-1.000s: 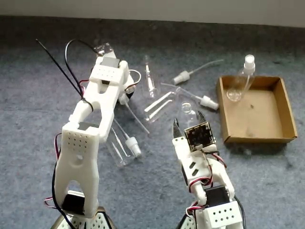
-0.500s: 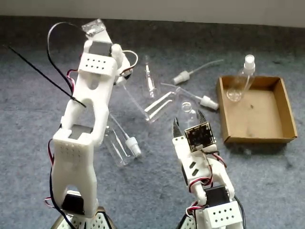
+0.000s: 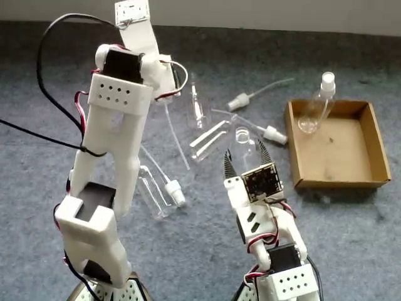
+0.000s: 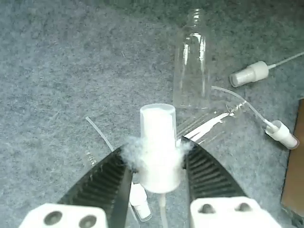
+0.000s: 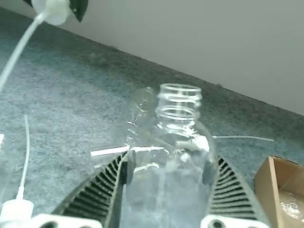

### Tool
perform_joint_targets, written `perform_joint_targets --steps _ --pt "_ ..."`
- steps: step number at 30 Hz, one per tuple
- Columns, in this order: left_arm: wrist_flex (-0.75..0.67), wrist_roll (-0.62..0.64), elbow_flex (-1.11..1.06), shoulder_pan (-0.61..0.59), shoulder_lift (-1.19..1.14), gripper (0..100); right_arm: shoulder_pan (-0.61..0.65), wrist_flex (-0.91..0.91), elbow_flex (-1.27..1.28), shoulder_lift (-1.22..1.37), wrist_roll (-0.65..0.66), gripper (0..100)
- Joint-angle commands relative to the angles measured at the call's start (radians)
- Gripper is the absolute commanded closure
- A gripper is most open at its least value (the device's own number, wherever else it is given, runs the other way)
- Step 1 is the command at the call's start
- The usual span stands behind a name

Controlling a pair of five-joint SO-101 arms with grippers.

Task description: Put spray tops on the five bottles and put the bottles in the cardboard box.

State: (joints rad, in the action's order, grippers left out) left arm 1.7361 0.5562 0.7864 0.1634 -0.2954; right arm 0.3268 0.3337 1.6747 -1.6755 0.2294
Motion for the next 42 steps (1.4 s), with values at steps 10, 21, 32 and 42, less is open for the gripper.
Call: perform_joint_targets --steps 10,21,32,42 --pt "0.005 -0.097 -0.189 0.211 0.498 100 0.087 -0.096 0.14 -0.012 0.011 83.2" --pt "-0.201 -0.173 -0.585 0.239 0.989 100 0.093 -0.104 0.142 -0.012 0.011 83.2" --pt "-0.773 -0.264 -1.219 0.243 1.368 100 0.091 -0.102 0.142 -0.01 0.011 83.2" --pt "-1.169 -0.434 -1.586 0.358 1.583 100 0.093 -0.11 0.142 -0.01 0.011 83.2"
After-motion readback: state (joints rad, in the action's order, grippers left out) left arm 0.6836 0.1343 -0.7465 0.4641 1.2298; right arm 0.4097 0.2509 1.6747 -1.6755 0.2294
